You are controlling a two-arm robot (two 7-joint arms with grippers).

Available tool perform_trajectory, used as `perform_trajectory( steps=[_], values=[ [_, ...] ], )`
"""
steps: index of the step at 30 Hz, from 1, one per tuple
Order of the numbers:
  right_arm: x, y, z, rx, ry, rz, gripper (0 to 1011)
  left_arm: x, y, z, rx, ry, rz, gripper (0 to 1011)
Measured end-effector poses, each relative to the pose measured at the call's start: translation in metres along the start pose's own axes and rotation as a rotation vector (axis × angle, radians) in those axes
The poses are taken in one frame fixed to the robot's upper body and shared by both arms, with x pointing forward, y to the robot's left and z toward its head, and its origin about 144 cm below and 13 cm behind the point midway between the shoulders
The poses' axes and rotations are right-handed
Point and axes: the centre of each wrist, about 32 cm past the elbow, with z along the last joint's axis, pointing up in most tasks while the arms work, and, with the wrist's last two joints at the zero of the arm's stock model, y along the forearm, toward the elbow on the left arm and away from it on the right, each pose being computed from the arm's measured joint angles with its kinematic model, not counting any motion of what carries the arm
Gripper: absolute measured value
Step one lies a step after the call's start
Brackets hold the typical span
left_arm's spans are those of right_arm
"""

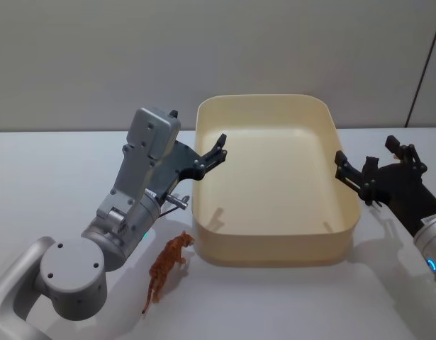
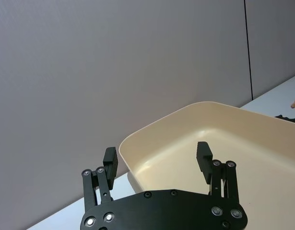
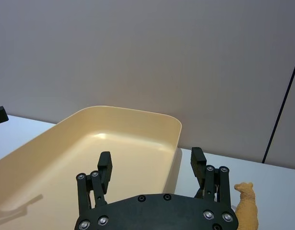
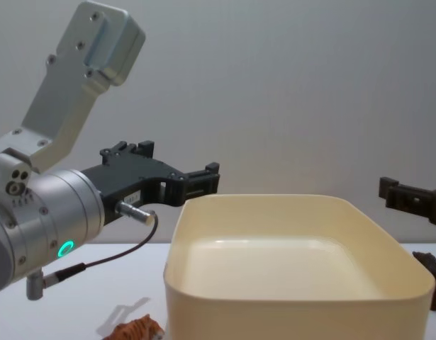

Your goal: Pick up the toy alternately with two hands and place it into the central storage box.

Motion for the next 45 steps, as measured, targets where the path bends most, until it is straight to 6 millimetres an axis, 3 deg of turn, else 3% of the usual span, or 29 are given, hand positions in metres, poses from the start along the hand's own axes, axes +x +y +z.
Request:
perform_trajectory(
  steps=[45],
  values=[
    [0.0000,0.0000,0.0000,0.000,0.000,0.000,1001,0.0000,0.0000,0.0000,0.000,0.000,0.000,1001]
  ],
)
